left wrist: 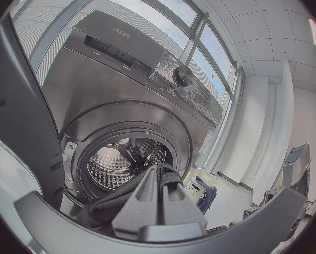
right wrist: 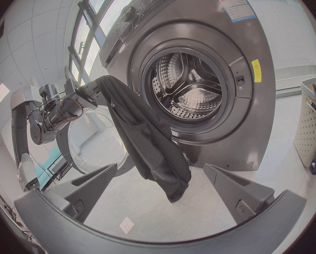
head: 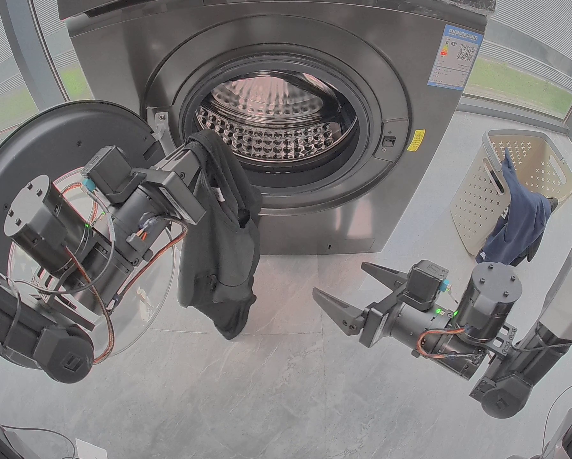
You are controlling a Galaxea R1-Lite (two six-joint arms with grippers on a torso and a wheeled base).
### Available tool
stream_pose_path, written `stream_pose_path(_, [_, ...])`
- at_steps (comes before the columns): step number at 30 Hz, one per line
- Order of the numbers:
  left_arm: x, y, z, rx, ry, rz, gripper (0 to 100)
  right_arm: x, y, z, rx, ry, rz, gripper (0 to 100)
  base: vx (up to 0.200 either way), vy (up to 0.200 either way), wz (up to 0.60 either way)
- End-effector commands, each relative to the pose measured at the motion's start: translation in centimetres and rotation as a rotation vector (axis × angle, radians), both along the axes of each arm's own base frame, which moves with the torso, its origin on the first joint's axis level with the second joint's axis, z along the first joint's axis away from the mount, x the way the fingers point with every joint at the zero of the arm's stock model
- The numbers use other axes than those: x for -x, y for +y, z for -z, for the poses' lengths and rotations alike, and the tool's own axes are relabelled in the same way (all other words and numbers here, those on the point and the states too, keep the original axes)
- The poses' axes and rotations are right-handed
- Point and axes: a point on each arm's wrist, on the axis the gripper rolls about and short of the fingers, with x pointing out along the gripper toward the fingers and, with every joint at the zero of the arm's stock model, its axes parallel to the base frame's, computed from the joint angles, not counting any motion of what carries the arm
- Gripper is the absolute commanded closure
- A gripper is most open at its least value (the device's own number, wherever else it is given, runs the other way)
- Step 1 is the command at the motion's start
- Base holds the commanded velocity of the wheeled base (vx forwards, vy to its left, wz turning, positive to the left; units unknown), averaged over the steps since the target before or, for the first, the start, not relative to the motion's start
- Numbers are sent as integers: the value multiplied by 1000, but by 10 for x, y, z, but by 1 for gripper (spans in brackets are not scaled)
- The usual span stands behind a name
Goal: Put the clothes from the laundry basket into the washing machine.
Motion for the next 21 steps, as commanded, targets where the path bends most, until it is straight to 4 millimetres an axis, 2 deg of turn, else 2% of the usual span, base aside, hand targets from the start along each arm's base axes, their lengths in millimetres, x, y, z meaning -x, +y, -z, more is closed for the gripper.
stream_pose_path(1, [1, -1, -1, 0, -3, 7, 100, -13, 17, 13, 8, 9, -17, 0, 0, 0, 0])
stream_pose_path(7, [1, -1, 0, -1, -4, 9, 100, -24, 33, 15, -10, -14, -54, 0, 0, 0, 0])
stream_pose_path(13, [1, -1, 0, -1, -4, 8, 100, -25, 48, 16, -21, -29, -115, 0, 0, 0, 0])
stream_pose_path(21, [2, -1, -1, -1, -5, 9, 100, -49, 73, 34, -32, -48, -150, 0, 0, 0, 0])
